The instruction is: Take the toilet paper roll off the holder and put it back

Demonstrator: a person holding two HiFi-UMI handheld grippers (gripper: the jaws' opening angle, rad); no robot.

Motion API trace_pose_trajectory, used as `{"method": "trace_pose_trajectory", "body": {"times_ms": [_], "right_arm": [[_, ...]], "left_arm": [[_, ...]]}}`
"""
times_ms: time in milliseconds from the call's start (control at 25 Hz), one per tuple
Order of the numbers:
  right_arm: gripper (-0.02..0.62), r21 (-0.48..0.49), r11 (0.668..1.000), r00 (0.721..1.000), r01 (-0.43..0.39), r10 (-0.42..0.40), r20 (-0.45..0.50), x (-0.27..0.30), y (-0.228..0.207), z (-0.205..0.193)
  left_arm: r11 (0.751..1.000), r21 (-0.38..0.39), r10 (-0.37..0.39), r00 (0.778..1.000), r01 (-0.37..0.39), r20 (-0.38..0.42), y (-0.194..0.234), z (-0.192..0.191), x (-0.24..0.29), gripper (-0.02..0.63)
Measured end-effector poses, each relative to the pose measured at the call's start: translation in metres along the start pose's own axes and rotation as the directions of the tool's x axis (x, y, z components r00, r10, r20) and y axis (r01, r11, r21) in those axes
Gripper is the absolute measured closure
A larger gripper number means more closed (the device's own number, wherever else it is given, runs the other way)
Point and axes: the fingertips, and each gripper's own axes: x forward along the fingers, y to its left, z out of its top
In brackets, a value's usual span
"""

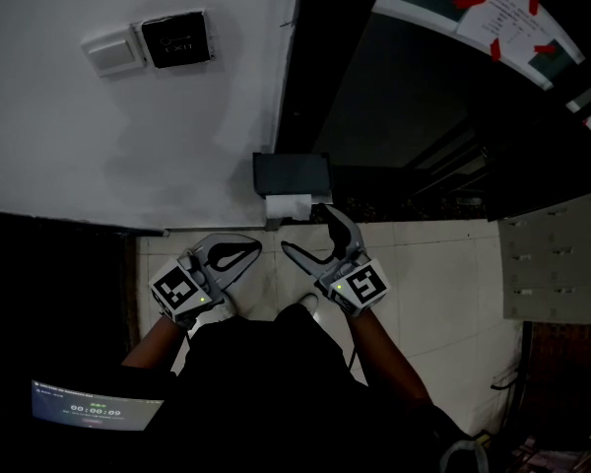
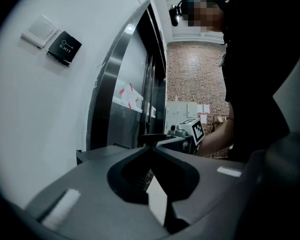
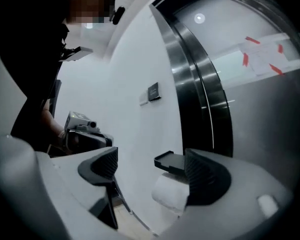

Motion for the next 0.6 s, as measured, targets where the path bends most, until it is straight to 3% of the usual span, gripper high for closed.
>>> {"method": "trace_pose_trajectory", "body": {"times_ms": [120, 160, 280, 320, 600], "right_arm": [[0.18, -0.022, 0.999, 1.0, -0.031, 0.031, 0.005, 0.002, 0.009, 0.008], [0.229, -0.017, 0.999, 0.999, -0.042, 0.042, 0.012, 0.001, 0.012, 0.01], [0.554, -0.017, 0.998, 0.997, -0.069, 0.069, 0.038, -0.004, 0.018, 0.016], [0.595, -0.022, 0.997, 0.996, -0.076, 0.077, 0.044, -0.006, 0.019, 0.018], [0.595, -0.039, 0.994, 0.994, -0.102, 0.104, 0.041, -0.005, 0.027, 0.021]], "left_arm": [[1.0, -0.001, 0.0, 1.0, 0.0, 0.003, 0.001, 0.001, 0.001, 0.604], [1.0, -0.002, 0.0, 1.0, 0.0, 0.001, 0.001, 0.001, 0.001, 0.604], [1.0, -0.022, 0.004, 1.0, -0.004, -0.005, 0.0, 0.006, 0.0, 0.604], [1.0, -0.02, 0.004, 1.0, -0.004, -0.004, 0.0, 0.006, 0.0, 0.604], [1.0, -0.012, 0.008, 1.0, -0.008, 0.0, 0.002, 0.005, -0.002, 0.604]]}}
